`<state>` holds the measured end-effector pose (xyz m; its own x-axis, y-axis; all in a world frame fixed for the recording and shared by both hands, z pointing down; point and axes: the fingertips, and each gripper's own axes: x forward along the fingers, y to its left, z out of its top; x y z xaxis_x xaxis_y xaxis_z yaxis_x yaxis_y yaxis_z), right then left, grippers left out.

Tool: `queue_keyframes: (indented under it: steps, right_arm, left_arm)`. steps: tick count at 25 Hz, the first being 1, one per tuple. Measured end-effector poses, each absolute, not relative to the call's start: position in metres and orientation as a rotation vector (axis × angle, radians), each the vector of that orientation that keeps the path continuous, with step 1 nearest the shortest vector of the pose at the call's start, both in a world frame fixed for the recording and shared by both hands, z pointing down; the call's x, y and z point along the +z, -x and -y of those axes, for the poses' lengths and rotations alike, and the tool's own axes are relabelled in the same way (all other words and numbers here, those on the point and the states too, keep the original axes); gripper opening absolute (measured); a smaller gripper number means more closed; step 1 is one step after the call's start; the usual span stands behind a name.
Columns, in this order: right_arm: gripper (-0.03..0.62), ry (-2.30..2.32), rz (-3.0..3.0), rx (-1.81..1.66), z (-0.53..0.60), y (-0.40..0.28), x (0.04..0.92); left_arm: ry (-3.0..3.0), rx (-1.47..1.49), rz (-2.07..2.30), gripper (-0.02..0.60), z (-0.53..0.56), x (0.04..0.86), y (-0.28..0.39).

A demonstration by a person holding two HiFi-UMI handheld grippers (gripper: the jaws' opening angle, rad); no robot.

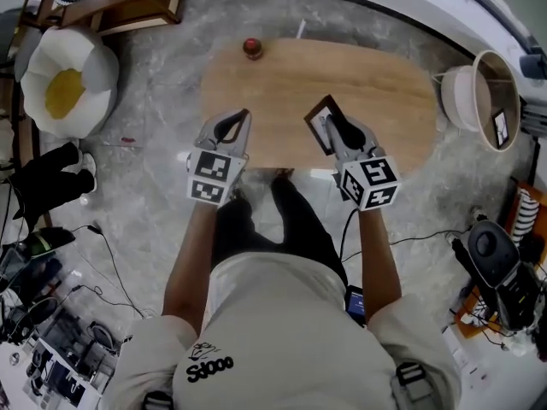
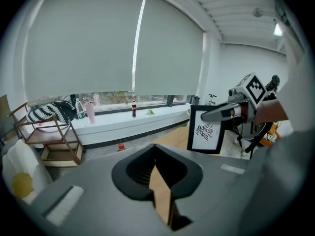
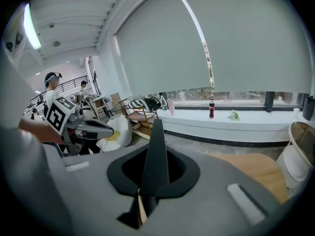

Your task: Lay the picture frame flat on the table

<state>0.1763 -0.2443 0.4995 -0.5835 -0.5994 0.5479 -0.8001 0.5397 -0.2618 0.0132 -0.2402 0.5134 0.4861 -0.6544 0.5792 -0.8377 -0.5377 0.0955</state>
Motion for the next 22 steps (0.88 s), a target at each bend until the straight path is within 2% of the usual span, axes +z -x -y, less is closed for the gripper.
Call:
queue_keyframes:
  steps: [22]
  right_arm:
    - [0.020,-1.180,2.465,1.098,0.248,-0.145,0.674]
  left_arm:
    - [-2.207,0.687,1.246,0.009,0.238,0.646,0.004]
